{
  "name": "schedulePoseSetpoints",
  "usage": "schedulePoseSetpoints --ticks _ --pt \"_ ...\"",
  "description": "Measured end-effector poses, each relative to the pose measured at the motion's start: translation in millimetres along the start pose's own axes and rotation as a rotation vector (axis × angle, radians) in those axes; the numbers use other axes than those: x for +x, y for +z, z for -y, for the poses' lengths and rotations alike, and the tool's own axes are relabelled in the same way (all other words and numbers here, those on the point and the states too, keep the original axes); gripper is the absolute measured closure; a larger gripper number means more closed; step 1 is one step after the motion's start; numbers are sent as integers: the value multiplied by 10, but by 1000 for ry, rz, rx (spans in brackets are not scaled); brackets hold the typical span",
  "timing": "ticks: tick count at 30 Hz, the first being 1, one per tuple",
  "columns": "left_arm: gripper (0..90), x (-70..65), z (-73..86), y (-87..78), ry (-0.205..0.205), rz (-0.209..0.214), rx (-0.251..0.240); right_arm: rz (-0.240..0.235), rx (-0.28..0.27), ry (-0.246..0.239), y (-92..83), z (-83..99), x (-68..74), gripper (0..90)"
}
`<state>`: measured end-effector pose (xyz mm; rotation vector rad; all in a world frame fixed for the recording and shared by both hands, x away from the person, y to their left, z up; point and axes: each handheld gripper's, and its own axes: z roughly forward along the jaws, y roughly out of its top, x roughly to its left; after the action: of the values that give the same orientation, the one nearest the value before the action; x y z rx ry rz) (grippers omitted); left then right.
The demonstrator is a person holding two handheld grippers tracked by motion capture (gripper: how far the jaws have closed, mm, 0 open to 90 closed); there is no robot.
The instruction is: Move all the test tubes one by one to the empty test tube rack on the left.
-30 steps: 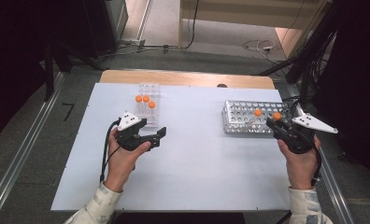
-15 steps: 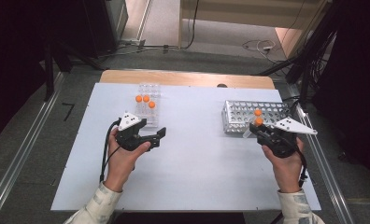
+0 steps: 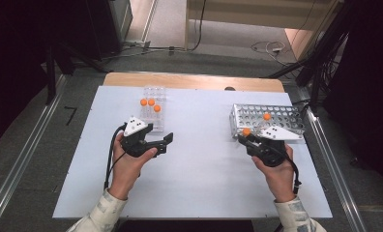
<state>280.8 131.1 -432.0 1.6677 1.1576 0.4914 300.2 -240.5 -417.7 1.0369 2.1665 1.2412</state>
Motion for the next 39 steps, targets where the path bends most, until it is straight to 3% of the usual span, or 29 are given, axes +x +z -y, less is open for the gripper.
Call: schedulePoseSetpoints --ticks 12,21,30,39 --pt "174 -117 -4 7 3 49 -1 -94 47 -61 295 9 394 715" --pt "187 -249 -19 -3 17 90 -11 -151 50 -121 481 -73 681 715" --pt "321 -445 -45 -26 56 181 -38 -207 47 -157 623 -160 938 715" --pt "461 -440 -10 13 82 187 -12 -256 53 -183 767 -219 1177 715"
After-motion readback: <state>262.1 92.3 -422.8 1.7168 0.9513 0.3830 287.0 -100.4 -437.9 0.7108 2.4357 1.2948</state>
